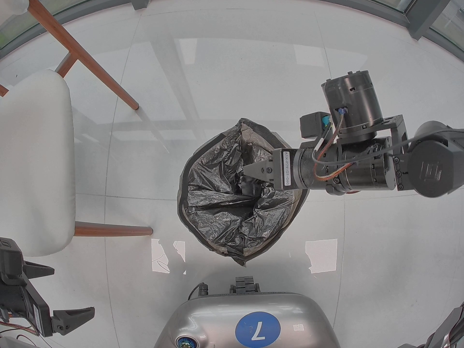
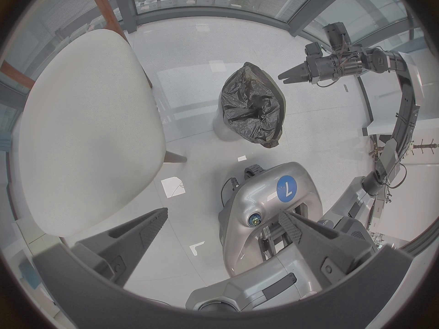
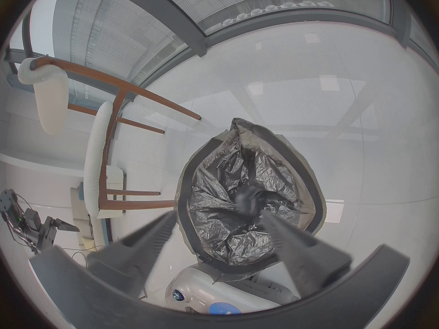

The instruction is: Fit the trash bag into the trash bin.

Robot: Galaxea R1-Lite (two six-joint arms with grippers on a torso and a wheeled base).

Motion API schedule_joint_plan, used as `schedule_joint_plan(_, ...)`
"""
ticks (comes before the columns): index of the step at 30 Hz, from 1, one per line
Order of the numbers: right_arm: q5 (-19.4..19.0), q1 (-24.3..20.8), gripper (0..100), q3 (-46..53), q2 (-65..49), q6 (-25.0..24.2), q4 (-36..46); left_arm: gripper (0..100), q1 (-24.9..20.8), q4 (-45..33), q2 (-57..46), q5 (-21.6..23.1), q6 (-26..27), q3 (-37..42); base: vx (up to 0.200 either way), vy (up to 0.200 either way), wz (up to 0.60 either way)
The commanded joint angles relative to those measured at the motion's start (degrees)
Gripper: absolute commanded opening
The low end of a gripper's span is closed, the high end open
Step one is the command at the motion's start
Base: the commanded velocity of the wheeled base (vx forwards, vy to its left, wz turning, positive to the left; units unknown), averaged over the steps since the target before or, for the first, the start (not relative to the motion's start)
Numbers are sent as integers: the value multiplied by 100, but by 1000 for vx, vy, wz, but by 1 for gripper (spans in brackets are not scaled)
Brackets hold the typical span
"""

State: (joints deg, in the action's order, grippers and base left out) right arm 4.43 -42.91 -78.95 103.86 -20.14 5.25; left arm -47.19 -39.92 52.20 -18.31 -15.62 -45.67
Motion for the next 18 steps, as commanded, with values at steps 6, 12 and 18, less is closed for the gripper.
schedule_joint_plan(6, 50, 187, 100, 125, -367, -69, 63, 100, -1, 20, 1, 3, 6, 40, 0, 0, 0)
schedule_joint_plan(12, 76, 661, 100, 1382, -1580, -271, 99, 100, 157, 20, -52, 3, 15, 49, 0, 0, 0)
schedule_joint_plan(18, 146, 1206, 100, 2586, -2608, -280, 99, 100, 184, 20, -122, 3, 6, 75, 0, 0, 0)
